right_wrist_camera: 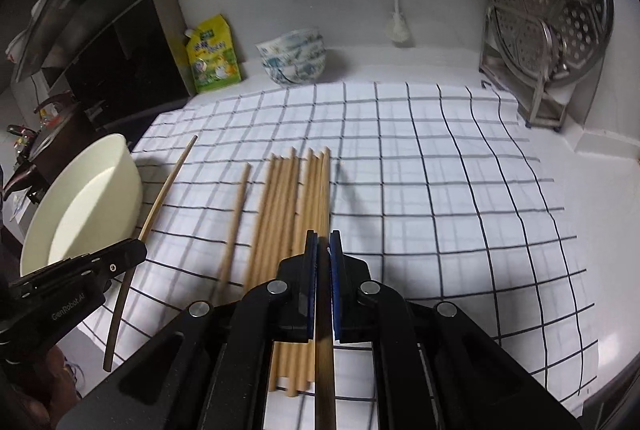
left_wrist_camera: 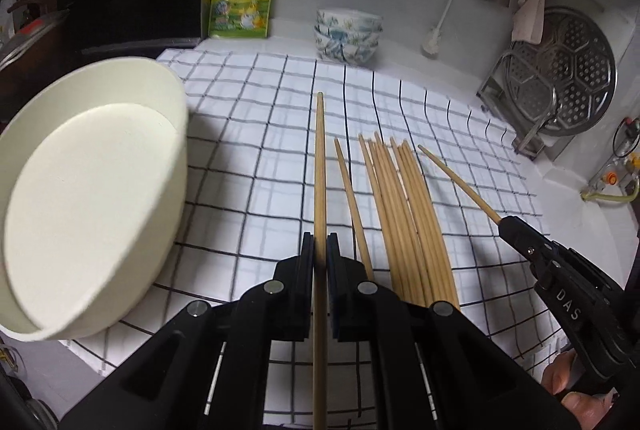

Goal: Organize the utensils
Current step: 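Carry both chopsticks into the cream basin and open both tools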

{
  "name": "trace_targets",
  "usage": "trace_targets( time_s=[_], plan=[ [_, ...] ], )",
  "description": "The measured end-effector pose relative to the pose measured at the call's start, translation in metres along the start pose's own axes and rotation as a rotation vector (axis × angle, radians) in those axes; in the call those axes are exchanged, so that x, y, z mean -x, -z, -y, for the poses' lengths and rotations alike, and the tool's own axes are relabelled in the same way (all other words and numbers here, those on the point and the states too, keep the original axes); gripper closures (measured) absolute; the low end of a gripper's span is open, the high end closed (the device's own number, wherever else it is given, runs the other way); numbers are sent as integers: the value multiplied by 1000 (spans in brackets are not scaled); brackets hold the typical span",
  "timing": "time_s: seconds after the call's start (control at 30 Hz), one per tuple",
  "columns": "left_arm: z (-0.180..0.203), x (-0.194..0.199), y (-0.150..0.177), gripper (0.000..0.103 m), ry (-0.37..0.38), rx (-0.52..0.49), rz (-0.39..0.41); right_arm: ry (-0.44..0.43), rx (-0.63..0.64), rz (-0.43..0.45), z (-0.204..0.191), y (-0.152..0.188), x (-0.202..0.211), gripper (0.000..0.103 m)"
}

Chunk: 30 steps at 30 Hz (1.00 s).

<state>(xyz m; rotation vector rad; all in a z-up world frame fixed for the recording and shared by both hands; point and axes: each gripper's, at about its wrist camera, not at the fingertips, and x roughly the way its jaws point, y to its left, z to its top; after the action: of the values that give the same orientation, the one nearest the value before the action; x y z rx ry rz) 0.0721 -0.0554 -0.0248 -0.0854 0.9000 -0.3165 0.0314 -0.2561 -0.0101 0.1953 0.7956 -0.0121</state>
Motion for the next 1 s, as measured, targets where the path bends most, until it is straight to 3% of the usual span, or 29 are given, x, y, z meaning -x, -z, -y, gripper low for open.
trace_targets(
  time_s=[0.17,0.4,0.67,1.0],
  plan=[
    [-27,36,-11,96,3,14,68,-67,38,56,-39,-17,16,97],
    [-101,67,-18,96,-112,64,111,-210,136,73,-119,-35,6,97],
    [-182,64,-22,96,-229,140,90,-341,256,-25,-217,-39,-42,97],
    [-225,30,-24,96,-250,171,15,-346,315,-161,-270,-33,-93,97]
  ],
)
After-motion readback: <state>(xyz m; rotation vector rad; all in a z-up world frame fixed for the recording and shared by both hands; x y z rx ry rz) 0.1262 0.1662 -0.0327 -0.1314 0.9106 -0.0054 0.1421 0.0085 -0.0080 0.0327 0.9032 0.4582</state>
